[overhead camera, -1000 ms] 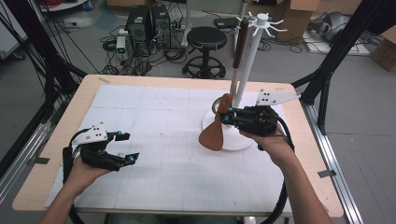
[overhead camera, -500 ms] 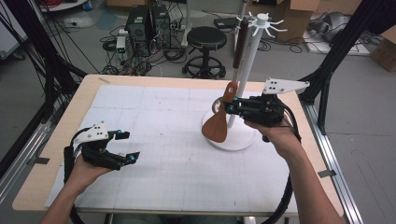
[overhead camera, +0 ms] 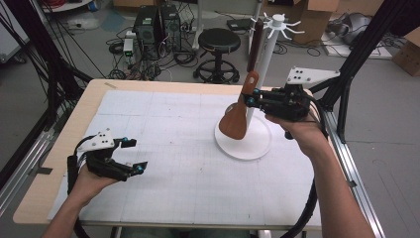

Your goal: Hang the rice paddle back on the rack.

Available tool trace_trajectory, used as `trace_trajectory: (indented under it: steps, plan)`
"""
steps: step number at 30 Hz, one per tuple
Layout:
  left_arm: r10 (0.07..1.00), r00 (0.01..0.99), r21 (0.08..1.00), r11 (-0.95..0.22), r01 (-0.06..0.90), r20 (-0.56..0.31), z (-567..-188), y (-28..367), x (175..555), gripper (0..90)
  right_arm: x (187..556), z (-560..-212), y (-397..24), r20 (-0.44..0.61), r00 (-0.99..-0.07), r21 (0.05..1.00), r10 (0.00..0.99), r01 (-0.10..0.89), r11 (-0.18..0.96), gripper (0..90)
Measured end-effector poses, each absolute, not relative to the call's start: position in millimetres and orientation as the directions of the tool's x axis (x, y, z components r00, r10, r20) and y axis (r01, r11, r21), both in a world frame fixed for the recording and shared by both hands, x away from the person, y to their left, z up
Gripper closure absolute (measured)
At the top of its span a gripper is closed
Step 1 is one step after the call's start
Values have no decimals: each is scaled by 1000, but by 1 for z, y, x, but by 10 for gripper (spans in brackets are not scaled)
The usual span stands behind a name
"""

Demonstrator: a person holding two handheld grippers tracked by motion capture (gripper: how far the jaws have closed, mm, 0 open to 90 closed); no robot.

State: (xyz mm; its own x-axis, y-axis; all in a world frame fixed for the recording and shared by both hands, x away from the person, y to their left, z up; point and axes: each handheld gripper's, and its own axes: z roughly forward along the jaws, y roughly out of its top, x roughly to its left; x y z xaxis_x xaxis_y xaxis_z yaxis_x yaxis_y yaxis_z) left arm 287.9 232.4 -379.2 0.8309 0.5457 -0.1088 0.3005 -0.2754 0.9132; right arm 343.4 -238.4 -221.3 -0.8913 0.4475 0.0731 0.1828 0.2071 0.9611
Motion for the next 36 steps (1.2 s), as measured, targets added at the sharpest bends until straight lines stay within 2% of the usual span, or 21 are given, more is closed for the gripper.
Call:
trace_trajectory:
  steps: [8, 36]
  plan:
    - [553, 826, 913, -273, 304, -110, -379, 232, 288, 68, 348, -206, -240, 61, -886, 962, 459, 174, 209, 829]
    - [548, 828, 917, -259, 303, -119, -379, 234, 288, 66, 362, -168, -242, 24, -874, 967, 486, 145, 212, 829]
